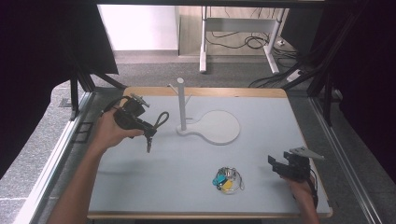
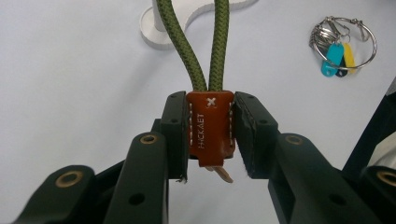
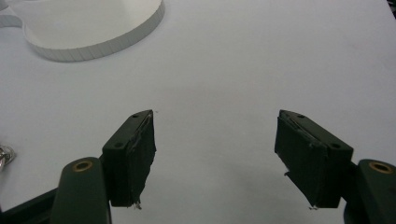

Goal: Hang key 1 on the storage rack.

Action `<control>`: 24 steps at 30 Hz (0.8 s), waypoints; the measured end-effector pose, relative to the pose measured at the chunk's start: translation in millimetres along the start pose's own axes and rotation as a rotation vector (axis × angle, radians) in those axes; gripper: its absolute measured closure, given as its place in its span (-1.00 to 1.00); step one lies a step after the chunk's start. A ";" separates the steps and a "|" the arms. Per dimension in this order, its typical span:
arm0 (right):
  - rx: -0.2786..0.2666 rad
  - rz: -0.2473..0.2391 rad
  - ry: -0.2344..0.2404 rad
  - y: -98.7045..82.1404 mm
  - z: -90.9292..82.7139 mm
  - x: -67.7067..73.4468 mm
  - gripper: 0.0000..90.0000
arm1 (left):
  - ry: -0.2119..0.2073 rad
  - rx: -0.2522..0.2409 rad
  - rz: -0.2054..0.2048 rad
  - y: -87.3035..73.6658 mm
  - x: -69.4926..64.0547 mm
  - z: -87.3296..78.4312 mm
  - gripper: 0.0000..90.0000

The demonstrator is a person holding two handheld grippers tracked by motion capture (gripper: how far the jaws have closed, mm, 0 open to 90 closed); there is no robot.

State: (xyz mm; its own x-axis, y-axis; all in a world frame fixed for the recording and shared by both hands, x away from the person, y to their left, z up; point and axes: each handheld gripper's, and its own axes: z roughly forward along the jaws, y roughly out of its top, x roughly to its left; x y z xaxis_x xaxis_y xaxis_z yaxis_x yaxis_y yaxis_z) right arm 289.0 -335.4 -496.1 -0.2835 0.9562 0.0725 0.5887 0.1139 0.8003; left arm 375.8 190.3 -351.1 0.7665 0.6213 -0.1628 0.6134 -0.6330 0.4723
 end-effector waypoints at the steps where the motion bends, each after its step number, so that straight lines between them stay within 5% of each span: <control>1: -0.001 0.001 -0.001 0.0 0.2 -0.1 -0.36 | 0.000 -0.008 0.000 1.2 1.4 -2.1 0.49; 14: 0.002 -0.006 0.006 0.3 -1.0 0.4 -0.34 | -0.042 -0.069 -0.029 7.3 16.9 -15.8 0.49; 24: 0.002 -0.011 0.000 0.0 -0.3 0.9 -0.34 | -0.032 -0.080 -0.045 21.5 22.5 -20.8 0.49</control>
State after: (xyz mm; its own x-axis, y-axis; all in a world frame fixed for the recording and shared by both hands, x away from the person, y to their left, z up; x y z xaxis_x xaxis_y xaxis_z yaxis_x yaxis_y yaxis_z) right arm 288.6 -334.7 -495.8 -0.2905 0.9548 0.0638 0.5873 0.1252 0.7996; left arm 402.3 200.3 -326.6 0.7452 0.6323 -0.2121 0.6309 -0.5654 0.5312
